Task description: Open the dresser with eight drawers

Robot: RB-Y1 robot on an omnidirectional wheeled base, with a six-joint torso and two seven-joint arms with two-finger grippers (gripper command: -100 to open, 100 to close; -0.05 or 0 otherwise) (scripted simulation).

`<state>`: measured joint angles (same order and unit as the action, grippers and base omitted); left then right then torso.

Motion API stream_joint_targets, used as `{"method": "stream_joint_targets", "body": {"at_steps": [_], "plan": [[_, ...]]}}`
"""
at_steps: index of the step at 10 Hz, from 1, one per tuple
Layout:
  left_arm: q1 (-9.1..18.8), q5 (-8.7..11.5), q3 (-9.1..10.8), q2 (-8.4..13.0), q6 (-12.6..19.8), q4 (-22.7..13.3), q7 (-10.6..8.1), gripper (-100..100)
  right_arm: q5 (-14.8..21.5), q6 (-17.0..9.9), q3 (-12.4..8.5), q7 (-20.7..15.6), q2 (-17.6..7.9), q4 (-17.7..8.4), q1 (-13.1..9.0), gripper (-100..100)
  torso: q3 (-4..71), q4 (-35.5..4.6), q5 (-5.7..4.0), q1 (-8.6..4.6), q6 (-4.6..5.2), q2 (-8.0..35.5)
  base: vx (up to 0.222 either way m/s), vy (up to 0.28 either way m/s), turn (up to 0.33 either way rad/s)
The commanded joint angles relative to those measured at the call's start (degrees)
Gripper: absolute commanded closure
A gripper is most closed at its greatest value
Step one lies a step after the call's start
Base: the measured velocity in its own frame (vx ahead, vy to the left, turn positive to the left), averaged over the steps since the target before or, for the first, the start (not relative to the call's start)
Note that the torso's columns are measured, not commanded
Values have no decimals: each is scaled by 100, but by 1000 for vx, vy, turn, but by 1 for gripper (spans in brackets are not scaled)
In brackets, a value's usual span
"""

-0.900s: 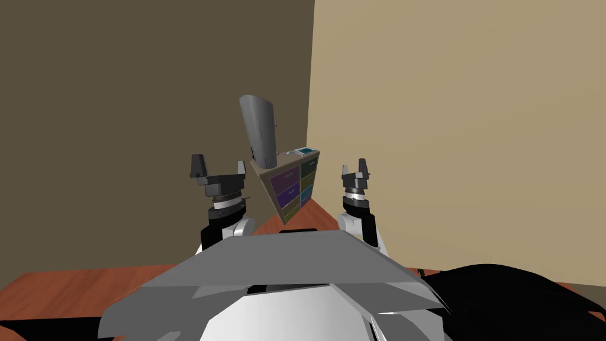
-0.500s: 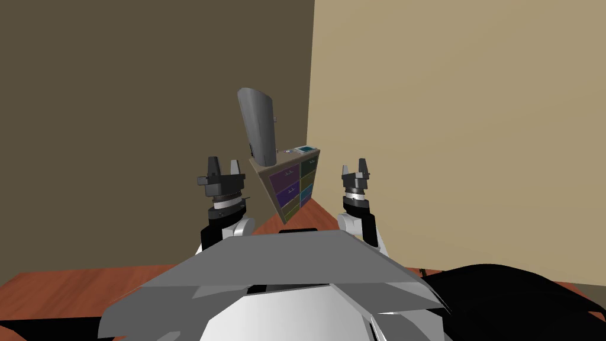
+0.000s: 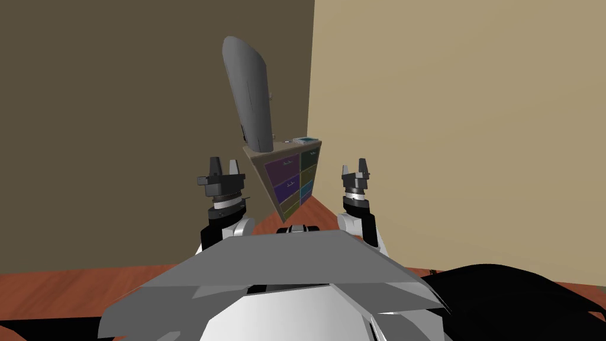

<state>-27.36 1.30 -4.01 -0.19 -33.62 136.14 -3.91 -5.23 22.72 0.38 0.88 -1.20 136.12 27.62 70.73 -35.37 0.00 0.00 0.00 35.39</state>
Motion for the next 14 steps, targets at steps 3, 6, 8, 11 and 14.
{"method": "stream_joint_targets", "body": {"at_steps": [3,6,8,11,14], "plan": [[0,0,0,0,1,-3,0,0,-566,116,144,-24,-440,23,-26,-100,1354,-667,3,8,-1,668,11,26,100],[-1,0,0,0,1,-3,0,0,-1018,211,265,-39,-595,43,-50,-100,1384,-690,-1,-4,2,689,17,27,77],[-1,0,0,0,1,-3,0,0,-1324,267,337,-46,-663,55,-65,-100,1383,-692,0,0,-1,690,17,25,103],[-1,0,0,0,1,-3,0,0,-1830,393,499,-58,-787,79,-101,-100,1383,-692,0,-2,2,691,14,20,94],[-1,0,0,0,1,-3,0,0,-2320,462,589,-62,-843,91,-123,-100,1385,-691,0,2,-1,689,16,21,84]]}}
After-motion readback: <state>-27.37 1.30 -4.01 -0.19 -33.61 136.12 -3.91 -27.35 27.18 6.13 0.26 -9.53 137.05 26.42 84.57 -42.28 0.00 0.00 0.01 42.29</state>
